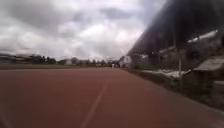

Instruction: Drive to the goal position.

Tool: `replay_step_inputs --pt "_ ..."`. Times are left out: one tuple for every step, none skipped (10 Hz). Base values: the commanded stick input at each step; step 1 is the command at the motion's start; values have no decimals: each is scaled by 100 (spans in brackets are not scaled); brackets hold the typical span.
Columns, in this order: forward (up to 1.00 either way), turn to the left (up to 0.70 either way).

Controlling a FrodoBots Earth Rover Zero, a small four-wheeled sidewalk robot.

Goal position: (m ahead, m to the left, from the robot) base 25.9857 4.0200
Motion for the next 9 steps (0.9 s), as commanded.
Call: replay_step_inputs --pt "70 -15" --pt "70 -27" --pt "70 -34" --pt "70 -34" --pt "70 -4" --pt "70 -2" --pt "70 0" --pt "70 1" --pt "70 1"
